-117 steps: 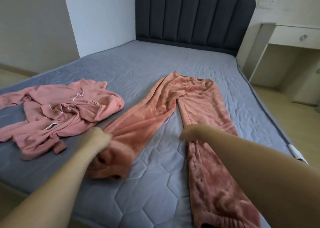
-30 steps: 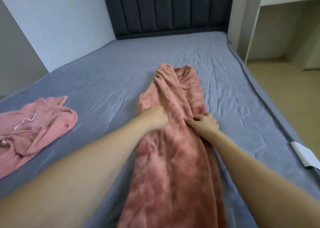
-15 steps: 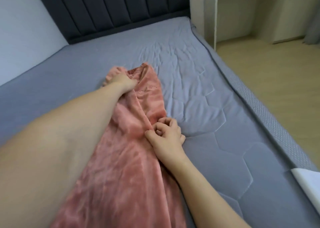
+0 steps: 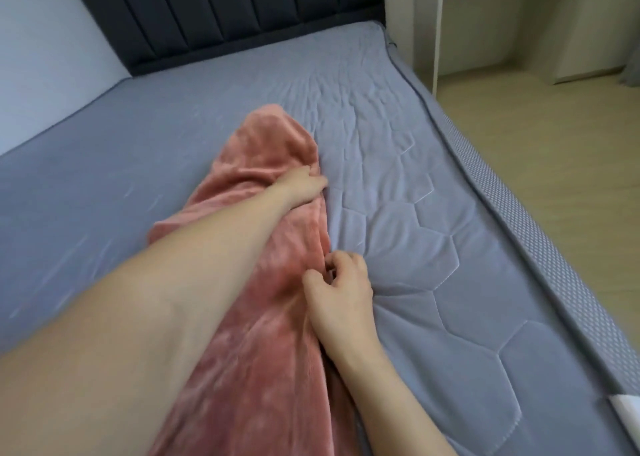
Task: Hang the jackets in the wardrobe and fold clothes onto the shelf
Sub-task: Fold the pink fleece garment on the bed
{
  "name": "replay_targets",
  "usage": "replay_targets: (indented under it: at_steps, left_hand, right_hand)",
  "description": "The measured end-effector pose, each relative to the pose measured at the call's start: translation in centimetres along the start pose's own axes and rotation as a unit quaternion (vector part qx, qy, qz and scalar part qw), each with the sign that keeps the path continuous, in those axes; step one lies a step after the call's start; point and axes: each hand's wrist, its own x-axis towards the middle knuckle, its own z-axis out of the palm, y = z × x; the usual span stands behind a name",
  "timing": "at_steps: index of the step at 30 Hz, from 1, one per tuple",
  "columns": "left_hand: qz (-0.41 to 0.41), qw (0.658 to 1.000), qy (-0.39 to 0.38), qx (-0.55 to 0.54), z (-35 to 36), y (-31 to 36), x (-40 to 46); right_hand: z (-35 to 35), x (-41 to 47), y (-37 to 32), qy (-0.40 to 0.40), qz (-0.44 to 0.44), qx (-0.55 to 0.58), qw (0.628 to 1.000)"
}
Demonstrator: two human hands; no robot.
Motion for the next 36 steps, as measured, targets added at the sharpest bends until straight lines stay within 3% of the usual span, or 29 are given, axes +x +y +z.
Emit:
replay_targets:
  at_steps: [2,4,9,13,15,17,19,20,21,22,24,25,26,27,30,33,36]
  left_hand:
    - [0.035,0.989,-0.143,-0.019,1.0,-0.5,-0.5]
    - [0.016,0.979,-0.198,-0.051,0.7,-0.6,-1.1]
    - [0.004,0.978,-0.148,-0.149,-2.0,-5.3,-7.8]
    - [0.018,0.992,-0.120,0.046,-3.8,-12.1,-19.1]
    - [0.024,0.987,-0.132,0.085,-5.6,-13.2,-23.6]
    - [-0.030,0.990,-0.118,0.065,-7.9,-13.3,-27.0]
    - [-0.142,0.988,-0.058,0.018,-10.1,-13.1,-30.7]
    - [-0.222,0.973,-0.029,-0.062,-11.1,-13.0,-32.6]
    - [-0.306,0.932,-0.032,-0.192,-12.1,-13.0,-34.5]
    - [-0.365,0.862,-0.075,-0.343,-13.1,-13.1,-36.5]
    - [-0.397,0.712,-0.259,-0.518,-14.7,-13.4,-40.4]
    - [-0.389,0.662,-0.330,-0.549,-15.1,-13.4,-42.2]
    - [-0.370,0.630,-0.384,-0.565,-15.1,-13.5,-43.9]
    - [-0.354,0.619,-0.419,-0.562,-15.0,-13.4,-45.4]
    - [-0.335,0.643,-0.443,-0.527,-14.7,-12.5,-48.0]
    - [-0.332,0.730,-0.412,-0.432,-17.0,-13.8,-48.1]
    - [-0.319,0.772,-0.470,-0.286,-22.6,-19.6,-46.8]
  right_hand:
    - [0.0,0.4,0.2,-0.013,0.012,-0.016,1.000]
    - [0.1,0.6,0.1,-0.019,0.025,0.001,1.000]
    - [0.1,1.2,-0.2,-0.011,0.008,-0.017,1.000]
    - [0.4,1.6,0.3,0.004,-0.011,-0.039,0.999]
    - [0.6,1.5,0.6,0.008,-0.023,-0.046,0.999]
    - [0.7,1.3,0.7,0.012,-0.025,-0.034,0.999]
    - [0.6,0.9,0.6,0.020,-0.017,-0.007,1.000]
    - [0.5,0.4,0.3,0.023,-0.011,0.008,1.000]
    - [0.3,-0.1,0.2,0.024,0.000,0.023,0.999]
    - [0.0,-0.9,-0.1,0.023,0.015,0.039,0.999]
    - [-0.9,-2.6,-0.8,0.011,0.071,0.088,0.993]
    - [-1.3,-3.5,-1.1,-0.012,0.106,0.105,0.989]
    - [-1.6,-4.6,-1.7,-0.053,0.139,0.095,0.984]
    - [-1.7,-5.9,-2.5,-0.101,0.169,0.060,0.979]
    - [-1.5,-8.9,-4.7,-0.139,0.228,0.033,0.963]
    - [-1.9,-11.6,-6.5,-0.084,0.265,0.099,0.956]
    - [-1.3,-16.4,-6.4,-0.064,0.342,0.144,0.926]
